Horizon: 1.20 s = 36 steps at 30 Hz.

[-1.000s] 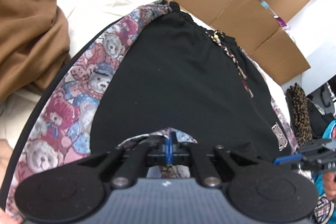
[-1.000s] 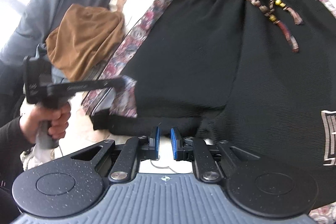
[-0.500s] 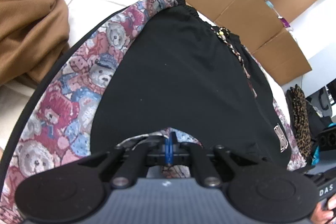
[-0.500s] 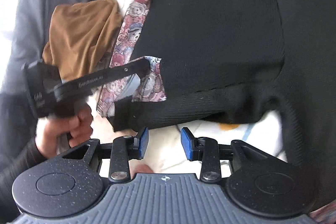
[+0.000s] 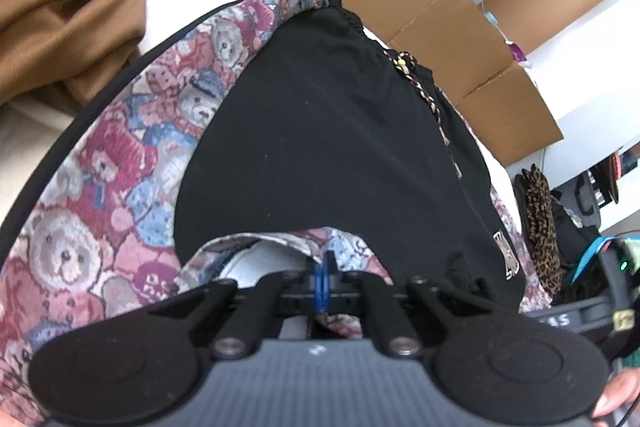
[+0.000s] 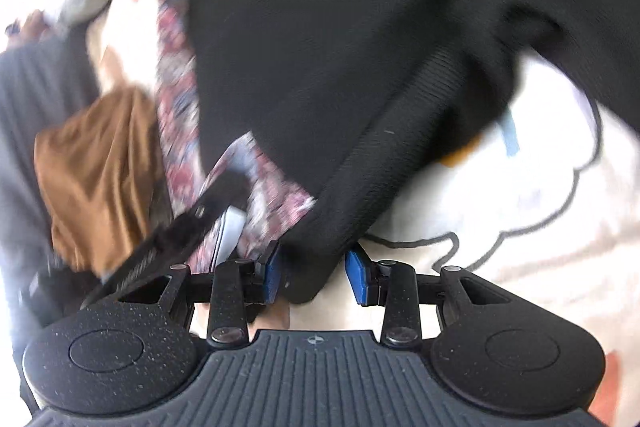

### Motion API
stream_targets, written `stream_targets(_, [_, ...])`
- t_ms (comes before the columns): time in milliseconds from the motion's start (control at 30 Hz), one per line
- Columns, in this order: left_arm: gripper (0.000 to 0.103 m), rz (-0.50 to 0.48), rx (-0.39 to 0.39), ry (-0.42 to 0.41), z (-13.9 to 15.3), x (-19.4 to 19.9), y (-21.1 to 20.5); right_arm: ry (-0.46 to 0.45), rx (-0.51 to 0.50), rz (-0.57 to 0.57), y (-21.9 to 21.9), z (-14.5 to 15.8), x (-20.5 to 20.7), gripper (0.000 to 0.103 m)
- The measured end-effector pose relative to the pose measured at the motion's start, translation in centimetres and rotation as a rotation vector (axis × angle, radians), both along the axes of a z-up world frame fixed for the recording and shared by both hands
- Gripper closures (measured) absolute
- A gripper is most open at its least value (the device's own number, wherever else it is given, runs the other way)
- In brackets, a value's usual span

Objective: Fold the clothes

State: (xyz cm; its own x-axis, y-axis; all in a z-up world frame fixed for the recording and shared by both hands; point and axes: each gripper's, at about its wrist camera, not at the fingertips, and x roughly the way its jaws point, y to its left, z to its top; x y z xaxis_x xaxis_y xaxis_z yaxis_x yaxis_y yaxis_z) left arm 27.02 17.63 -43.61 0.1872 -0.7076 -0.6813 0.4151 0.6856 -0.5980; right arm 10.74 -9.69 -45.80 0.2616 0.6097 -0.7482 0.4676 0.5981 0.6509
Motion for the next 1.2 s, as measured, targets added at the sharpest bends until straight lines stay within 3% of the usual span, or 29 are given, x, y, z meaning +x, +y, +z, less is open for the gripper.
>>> stream_targets(133, [0.102, -0.002, -0.012, -0.003, -0.2, -0.1, 0.3, -0.005, 0.022, -0.115, -0.3, -1.0, -1.6, 0.066])
stream_targets(200, [0.102, -0.007, -0.016, -0.007, 0.0, -0.3, 0.5, -0.011, 0.037, -0.150, -0.3, -1.3, -2.1, 0.078])
stream_targets(267, [0.102, -0.011, -0.020, -0.011, 0.4, -0.5, 0.8, -0.018, 0.038, -0.155, -0.6, -1.4, -2.2, 0.097])
stream_targets(333, [0.102, -0.015, -0.025, -0.017, 0.9, -1.0, 1.2, -0.030, 0.007, -0.134, -0.9, -0.8, -2.0, 0.103])
stream_targets(667, [0.101, -0.022, -0.048, -0.017, 3.2, -4.2, 2.4, -0.038, -0.038, -0.006, -2.6, 3.1, -2.3, 0.103])
stream_targets(933, [0.099, 0.009, -0.074, 0.080, 3.7, -8.0, 5.2, 0.009, -0.089, 0.021, -4.6, 5.0, -4.8, 0.103])
stream_targets(1033, [0.090, 0.041, -0.051, 0.116, 3.3, -8.9, 6.4, 0.026, -0.109, 0.014, -5.4, 4.9, -5.8, 0.103])
stream_targets(1200, [0.087, 0.152, -0.007, 0.141, 2.6, -8.3, 9.6, 0.045, -0.139, 0.004, -6.3, 4.7, -6.7, 0.103])
